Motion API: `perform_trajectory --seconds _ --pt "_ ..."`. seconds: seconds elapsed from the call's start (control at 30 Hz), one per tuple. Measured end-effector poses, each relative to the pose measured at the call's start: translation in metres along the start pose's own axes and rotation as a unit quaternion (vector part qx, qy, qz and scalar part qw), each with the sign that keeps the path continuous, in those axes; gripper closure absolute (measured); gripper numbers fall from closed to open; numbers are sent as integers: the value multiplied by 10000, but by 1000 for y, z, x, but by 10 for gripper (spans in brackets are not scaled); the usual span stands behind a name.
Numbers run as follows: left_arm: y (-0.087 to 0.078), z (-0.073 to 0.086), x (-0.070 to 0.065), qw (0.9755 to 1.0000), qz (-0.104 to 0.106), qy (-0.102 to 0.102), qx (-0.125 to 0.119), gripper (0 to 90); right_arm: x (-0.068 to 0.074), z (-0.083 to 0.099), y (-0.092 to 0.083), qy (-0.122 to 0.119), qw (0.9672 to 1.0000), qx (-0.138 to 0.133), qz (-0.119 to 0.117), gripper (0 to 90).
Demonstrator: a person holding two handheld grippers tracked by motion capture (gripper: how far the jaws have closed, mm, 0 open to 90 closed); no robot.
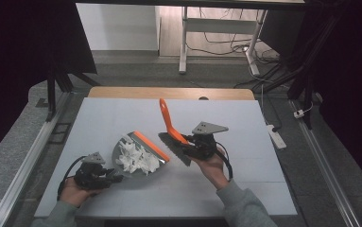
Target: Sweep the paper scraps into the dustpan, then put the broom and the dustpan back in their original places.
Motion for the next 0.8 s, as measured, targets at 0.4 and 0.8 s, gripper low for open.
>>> perform_trajectory --seconds 0.4,0.8 --pt "-4 -2 5 9994 -114 -224 -242 618 -15 17 -28 70 9999 66 103 698" --pt "-8 -5 5 9985 -202 -292 -410 618 -22 25 -45 107 9998 41 164 698"
Point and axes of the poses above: each handheld gripper's, and its own axes: y roughly forward along the jaws, z roughly out of its underside, x roughly to its left, the point moved 5 cm from there along y, roughly forward along the jaws, and after that the axes turned 13 degrees about -y, right-handed, at the moved point
